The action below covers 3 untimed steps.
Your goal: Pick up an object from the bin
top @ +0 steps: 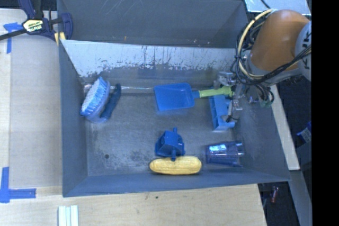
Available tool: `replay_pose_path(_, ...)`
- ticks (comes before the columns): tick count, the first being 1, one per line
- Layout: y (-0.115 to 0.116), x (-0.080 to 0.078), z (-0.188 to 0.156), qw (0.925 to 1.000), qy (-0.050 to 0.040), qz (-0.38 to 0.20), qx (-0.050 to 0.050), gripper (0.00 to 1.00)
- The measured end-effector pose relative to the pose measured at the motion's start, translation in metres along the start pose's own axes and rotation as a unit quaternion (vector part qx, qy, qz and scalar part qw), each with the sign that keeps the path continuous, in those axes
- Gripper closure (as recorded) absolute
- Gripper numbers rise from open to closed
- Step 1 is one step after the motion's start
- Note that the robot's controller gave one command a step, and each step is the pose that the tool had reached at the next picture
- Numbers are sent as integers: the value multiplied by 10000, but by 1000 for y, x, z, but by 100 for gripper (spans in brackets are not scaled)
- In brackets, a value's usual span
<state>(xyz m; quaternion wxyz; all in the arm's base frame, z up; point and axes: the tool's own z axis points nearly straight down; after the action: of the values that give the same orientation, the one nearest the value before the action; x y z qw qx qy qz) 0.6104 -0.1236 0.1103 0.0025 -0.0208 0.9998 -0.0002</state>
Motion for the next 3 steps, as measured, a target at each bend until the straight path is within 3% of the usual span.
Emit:
replay_pose_path(1,0,3,-1,10000,-41,34,12,0)
replay_pose_path(2,9,-2,-36,9984,-73,-564,22,0)
replay_pose_path(3,3,-7,31,10000,-58,-37,9,0)
